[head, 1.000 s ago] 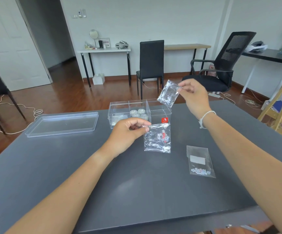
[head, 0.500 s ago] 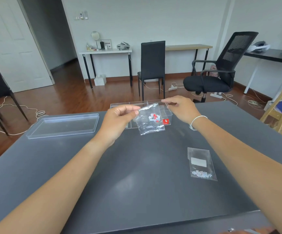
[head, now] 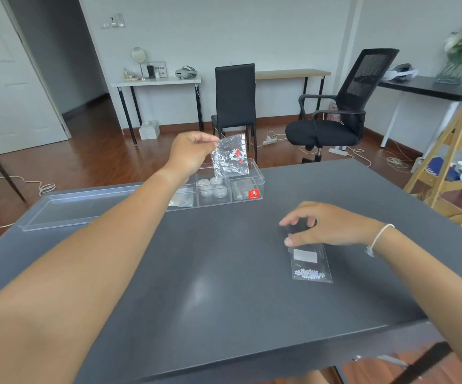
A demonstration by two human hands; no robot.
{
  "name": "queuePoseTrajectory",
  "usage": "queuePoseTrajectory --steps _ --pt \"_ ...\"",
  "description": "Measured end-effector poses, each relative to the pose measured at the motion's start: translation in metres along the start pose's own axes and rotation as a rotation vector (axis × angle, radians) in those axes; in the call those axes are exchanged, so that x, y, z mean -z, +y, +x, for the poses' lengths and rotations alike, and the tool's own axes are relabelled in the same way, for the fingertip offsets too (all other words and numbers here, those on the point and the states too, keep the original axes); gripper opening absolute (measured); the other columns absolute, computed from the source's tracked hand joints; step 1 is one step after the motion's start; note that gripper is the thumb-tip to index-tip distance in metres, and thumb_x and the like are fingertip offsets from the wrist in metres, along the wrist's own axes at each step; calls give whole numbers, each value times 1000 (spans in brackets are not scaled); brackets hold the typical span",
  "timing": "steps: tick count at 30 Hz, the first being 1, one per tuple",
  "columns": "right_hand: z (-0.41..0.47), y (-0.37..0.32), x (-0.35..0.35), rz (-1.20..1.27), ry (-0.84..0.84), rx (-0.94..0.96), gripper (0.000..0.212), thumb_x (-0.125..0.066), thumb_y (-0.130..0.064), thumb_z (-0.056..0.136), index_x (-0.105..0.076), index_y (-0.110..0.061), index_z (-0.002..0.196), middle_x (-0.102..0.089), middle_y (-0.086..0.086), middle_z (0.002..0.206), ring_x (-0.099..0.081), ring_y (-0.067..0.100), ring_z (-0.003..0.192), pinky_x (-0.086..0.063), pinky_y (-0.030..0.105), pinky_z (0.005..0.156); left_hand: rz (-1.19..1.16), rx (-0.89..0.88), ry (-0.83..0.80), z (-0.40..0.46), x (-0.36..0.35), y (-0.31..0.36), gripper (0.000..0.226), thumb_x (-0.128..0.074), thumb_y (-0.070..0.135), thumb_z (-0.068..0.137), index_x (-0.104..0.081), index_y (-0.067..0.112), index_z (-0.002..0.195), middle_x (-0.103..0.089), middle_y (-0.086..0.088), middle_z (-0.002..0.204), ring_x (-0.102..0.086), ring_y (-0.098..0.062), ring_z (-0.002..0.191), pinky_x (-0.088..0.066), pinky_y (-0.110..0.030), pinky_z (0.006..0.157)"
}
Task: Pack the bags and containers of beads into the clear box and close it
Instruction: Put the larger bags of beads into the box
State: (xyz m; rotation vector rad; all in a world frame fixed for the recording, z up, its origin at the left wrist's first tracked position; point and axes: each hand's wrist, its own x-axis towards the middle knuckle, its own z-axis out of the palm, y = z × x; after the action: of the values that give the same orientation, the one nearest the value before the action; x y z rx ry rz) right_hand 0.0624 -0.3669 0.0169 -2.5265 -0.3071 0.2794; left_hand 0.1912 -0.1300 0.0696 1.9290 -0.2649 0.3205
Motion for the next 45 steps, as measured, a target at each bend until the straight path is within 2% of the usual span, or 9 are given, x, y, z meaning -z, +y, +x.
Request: queuePoseTrajectory --steps 4,6,14,21,28,34,37,41,45 --pt "-7 6 -4 -63 -33 18 43 -71 -53 64 -56 -45 104 -47 -16 107 -39 -9 86 -31 20 84 40 28 2 11 -10 -2 14 -63 14 82 -70 15 94 -66 -1 95 -50 0 71 -42 -17 77" --pt "-9 7 -5 -86 -26 31 45 -71 -51 65 -55 -44 106 -46 -14 107 -37 -7 88 -32 26 89 63 36 -3 12 -14 -5 12 -62 13 81 -70 16 91 -67 -4 99 -54 -7 80 -42 -21 81" --pt "-9 5 -10 -29 21 59 32 -73 -45 65 -56 -43 92 -48 -16 94 -38 0 90 -33 29 85 141 69 -50 14 -27 -19 12 -60 11 81 -70 16 84 -67 -5 91 -60 -15 83 -53 -33 84" --pt "-7 6 -11 10 30 75 32 -73 -40 68 -54 -44 94 -48 -15 91 -40 1 88 -34 28 82 254 13 -4 20 -29 -18 16 -56 13 83 -67 23 77 -63 5 84 -57 -10 78 -43 -21 71" --pt "-5 5 -13 89 111 100 29 -70 -25 76 -55 -40 96 -46 -11 87 -45 3 69 -37 2 63 299 7 -42 29 -31 -17 15 -57 11 82 -70 18 85 -63 2 87 -58 -12 78 -42 -22 73" --pt "-4 1 -10 156 199 145 28 -63 -13 82 -57 -39 92 -46 -10 83 -46 -8 59 -37 2 60 375 16 -61 32 -37 -20 14 -59 11 79 -68 19 86 -66 -3 96 -60 -18 84 -49 -29 82" --pt "-5 0 -7 233 242 161 27 -60 -9 83 -59 -35 92 -47 -8 83 -46 3 61 -39 4 59 385 15 -81 32 -38 -20 12 -60 12 79 -69 17 86 -69 -6 101 -61 -20 86 -47 -26 77" --pt "-3 -5 1 310 285 176 28 -54 -4 85 -61 -30 94 -50 -6 86 -46 12 65 -36 5 50 424 23 -138 30 -38 -22 10 -60 14 79 -70 18 82 -69 -5 101 -60 -18 69 -49 -27 66" --pt "4 -14 14 347 334 186 31 -52 -2 85 -61 -30 95 -55 -5 92 -49 11 68 -37 4 51 441 8 -133 28 -34 -25 12 -61 17 80 -71 15 88 -69 -5 105 -62 -19 81 -47 -25 75"
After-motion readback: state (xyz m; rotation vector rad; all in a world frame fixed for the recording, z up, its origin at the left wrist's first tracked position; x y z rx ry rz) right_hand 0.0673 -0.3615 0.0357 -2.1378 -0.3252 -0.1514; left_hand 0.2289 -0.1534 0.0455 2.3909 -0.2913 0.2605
